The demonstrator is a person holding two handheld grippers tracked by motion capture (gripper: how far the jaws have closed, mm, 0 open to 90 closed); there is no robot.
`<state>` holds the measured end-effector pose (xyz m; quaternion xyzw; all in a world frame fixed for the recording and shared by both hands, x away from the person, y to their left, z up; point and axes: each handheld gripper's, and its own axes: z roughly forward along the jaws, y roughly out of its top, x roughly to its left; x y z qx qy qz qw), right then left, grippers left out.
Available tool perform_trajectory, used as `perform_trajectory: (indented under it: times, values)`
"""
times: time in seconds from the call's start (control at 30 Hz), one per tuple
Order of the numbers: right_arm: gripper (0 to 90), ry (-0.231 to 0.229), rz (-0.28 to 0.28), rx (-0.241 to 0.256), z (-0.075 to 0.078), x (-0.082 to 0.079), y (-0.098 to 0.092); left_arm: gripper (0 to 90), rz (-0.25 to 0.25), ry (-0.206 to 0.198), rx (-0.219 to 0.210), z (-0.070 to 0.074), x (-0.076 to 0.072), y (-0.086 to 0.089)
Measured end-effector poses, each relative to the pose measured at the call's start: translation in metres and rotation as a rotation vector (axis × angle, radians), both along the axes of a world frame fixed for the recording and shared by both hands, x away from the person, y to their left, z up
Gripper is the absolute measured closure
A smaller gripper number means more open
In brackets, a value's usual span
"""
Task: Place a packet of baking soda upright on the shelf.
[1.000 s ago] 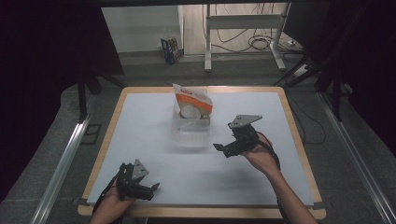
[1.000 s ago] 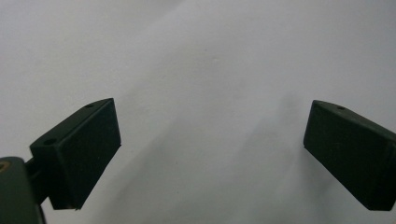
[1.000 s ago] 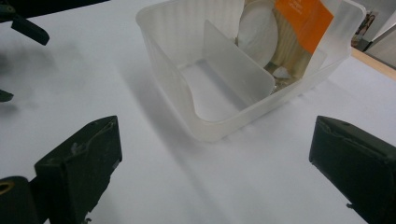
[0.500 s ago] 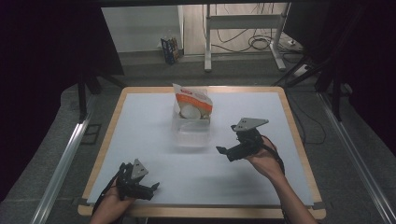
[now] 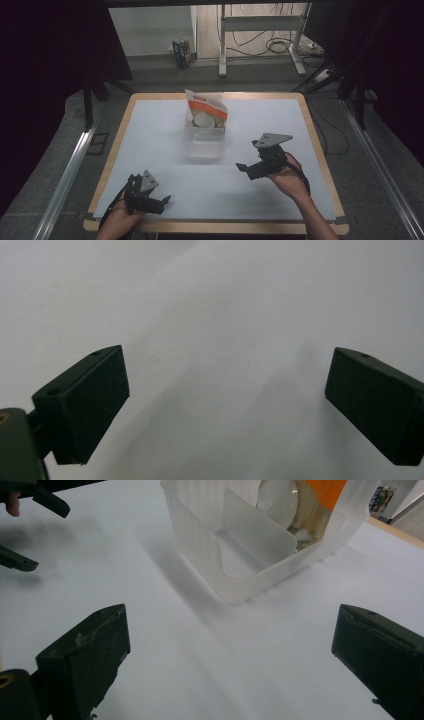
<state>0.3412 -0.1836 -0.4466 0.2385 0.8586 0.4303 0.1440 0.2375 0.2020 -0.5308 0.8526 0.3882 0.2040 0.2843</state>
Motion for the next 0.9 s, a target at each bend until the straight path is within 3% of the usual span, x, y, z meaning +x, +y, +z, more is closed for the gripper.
perform_trajectory:
  times: [0.4,0.9]
  values:
    - [2.1,0.021,-0.021,-0.002,-0.007,-0.01,-0.011,4.0,-0.001,-0.001,0.001,0.0,0.0,0.0]
    - [2.1,0.034,-0.081,0.017,-0.013,-0.032,-0.041,4.1,-0.002,0.0,0.006,0.0,0.0,-0.001]
